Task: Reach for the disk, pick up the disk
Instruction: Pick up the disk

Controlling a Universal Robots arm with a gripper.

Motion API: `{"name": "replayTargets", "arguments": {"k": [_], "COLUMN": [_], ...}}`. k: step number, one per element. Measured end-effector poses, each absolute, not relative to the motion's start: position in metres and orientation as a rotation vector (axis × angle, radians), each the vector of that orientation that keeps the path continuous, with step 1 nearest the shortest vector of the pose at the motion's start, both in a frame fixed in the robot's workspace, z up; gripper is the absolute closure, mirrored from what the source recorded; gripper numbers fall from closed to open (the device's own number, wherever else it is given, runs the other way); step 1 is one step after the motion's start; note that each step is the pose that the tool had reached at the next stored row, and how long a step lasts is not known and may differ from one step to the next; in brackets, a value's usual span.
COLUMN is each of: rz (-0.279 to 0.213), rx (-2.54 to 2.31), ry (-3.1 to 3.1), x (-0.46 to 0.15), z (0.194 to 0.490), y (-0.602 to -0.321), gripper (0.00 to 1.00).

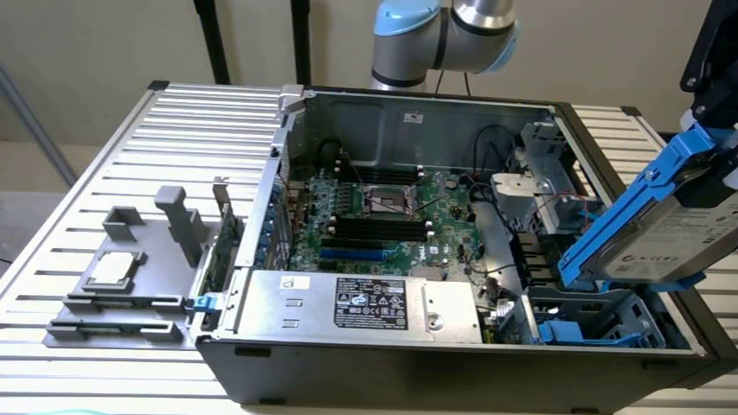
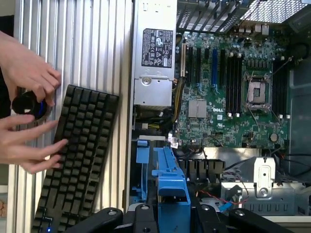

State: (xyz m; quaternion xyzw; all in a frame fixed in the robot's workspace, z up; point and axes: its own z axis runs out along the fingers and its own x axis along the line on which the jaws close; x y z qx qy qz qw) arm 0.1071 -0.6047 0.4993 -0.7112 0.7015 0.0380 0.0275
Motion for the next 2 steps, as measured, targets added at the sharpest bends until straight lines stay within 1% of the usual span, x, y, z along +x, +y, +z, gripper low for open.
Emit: {"name": "replayTargets", "arguments": {"k": [2], "rz": [0.117], "rx": [-2.196], "ry": [2.166], "x": [0.1071], "z": [0.4994], "y": [-0.6047], "gripper": [0.67]}}
